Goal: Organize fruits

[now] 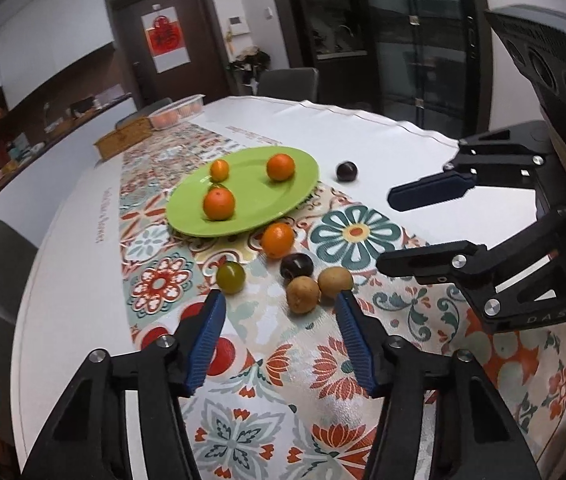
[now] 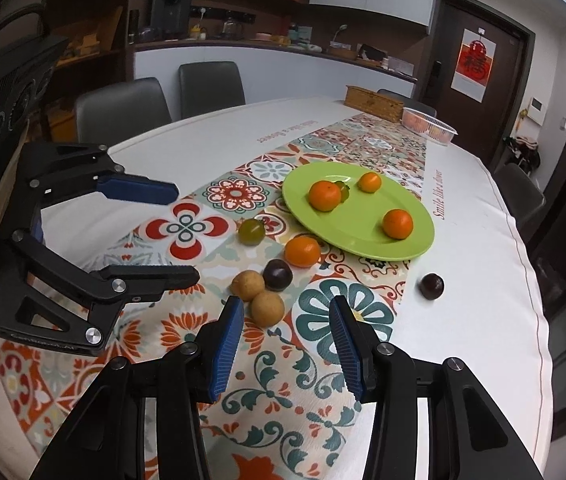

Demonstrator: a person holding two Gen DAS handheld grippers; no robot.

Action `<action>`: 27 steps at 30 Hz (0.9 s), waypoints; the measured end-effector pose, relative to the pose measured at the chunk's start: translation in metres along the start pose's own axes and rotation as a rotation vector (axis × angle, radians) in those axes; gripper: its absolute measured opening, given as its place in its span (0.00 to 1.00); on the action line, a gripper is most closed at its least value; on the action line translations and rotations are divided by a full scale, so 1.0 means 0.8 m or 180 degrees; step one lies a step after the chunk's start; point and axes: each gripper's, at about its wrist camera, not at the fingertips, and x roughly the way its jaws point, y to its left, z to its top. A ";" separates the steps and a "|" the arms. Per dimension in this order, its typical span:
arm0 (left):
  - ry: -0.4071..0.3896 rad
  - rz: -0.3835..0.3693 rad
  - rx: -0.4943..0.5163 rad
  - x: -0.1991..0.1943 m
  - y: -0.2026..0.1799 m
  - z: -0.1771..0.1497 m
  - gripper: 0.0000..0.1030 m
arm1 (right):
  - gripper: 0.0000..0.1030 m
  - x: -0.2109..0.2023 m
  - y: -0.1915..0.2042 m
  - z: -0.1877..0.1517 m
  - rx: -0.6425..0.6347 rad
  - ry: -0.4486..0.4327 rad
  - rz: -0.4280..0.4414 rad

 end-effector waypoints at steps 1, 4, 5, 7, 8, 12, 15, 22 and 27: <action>0.0011 -0.0041 0.0032 0.004 0.000 -0.001 0.52 | 0.44 0.002 0.001 0.000 -0.0014 0.0009 0.0019; 0.0045 -0.0141 0.0079 0.016 0.000 -0.003 0.47 | 0.44 0.010 0.003 -0.001 -0.0030 0.0041 0.0073; 0.0059 -0.0168 0.0086 0.021 0.001 -0.003 0.45 | 0.44 0.014 0.003 -0.001 -0.0035 0.0064 0.0102; 0.0083 -0.0217 0.0109 0.030 0.002 -0.003 0.42 | 0.44 0.022 0.004 -0.003 -0.0046 0.0108 0.0147; 0.0097 -0.0235 0.0124 0.035 0.003 -0.004 0.41 | 0.44 0.025 0.004 -0.003 -0.0050 0.0124 0.0157; 0.0157 -0.0332 0.0192 0.050 0.004 -0.004 0.37 | 0.42 0.042 0.003 -0.006 -0.0069 0.0228 0.0205; 0.0181 -0.0375 0.0244 0.056 0.003 -0.005 0.36 | 0.40 0.052 0.002 -0.007 -0.0080 0.0296 0.0258; 0.0251 -0.0472 0.0219 0.070 0.010 -0.009 0.31 | 0.37 0.067 0.003 -0.006 -0.0102 0.0348 0.0359; 0.0271 -0.0529 0.0187 0.076 0.013 -0.008 0.31 | 0.34 0.075 0.005 -0.006 -0.0084 0.0373 0.0404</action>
